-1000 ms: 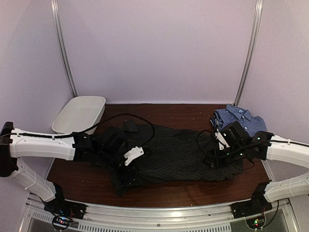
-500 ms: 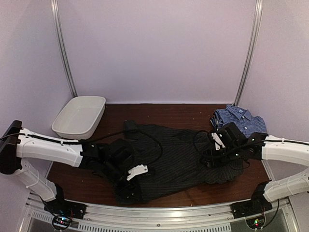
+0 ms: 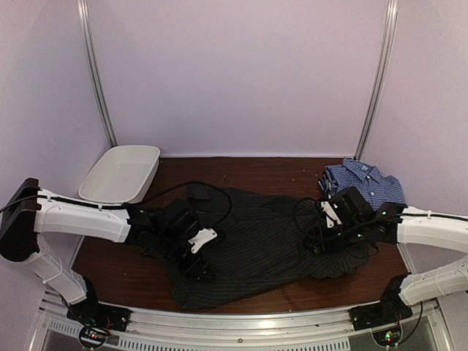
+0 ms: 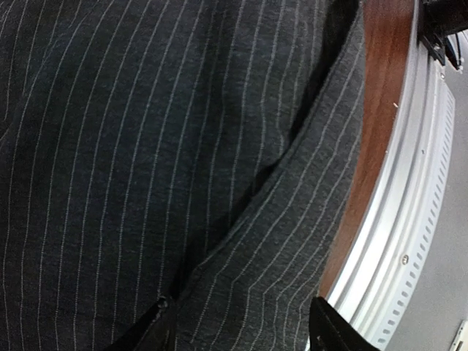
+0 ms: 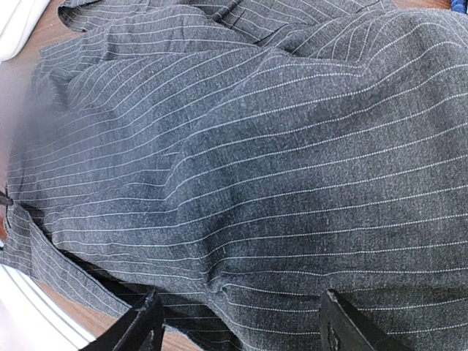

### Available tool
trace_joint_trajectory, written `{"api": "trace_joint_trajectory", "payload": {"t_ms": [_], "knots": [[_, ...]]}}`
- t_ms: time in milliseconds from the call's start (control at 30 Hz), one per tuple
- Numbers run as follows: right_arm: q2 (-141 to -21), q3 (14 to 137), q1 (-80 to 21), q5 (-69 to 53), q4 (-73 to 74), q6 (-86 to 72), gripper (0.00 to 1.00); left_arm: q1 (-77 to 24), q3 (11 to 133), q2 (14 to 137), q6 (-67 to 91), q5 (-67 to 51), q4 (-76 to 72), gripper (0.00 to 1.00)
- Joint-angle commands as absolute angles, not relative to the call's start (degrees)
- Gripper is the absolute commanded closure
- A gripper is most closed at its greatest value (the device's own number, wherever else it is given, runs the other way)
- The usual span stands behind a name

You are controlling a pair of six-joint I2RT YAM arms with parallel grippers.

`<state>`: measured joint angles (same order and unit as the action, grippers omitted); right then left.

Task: Fold and stack the long sleeve shirts
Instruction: Pick up the shirt from the corner of the board.

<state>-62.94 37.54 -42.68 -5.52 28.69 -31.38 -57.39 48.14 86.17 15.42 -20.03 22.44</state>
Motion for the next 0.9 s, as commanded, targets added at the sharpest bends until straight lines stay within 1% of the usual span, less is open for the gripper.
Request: {"api": "trace_joint_trajectory", "payload": {"t_ms": [0,300,467,567,733,867], "knots": [[-62.3,36.7,-43.0,-5.1,27.4,-31.3,0.27,-56.6,47.7,87.9,18.3,-18.4,21.5,0.42],[-62.9,36.5,-43.0,-5.7,26.7,-31.3,0.27,-56.6,46.9,90.8,18.7,-14.5,21.7,0.4],[-62.7,36.2,-42.9,-5.7,26.6,-31.4,0.27,-56.5,47.0,91.4,18.2,-14.2,21.5,0.41],[-62.6,36.0,-43.0,-5.7,26.5,-31.5,0.27,-56.5,46.8,91.3,18.0,-15.1,21.0,0.47],[-62.8,35.7,-42.9,-5.6,26.3,-31.3,0.27,-56.6,45.7,90.6,17.7,-19.1,19.1,0.63],[-62.8,35.8,-43.0,-5.5,26.4,-31.3,0.27,-56.6,45.1,90.5,17.6,-20.2,18.5,0.65]]}}
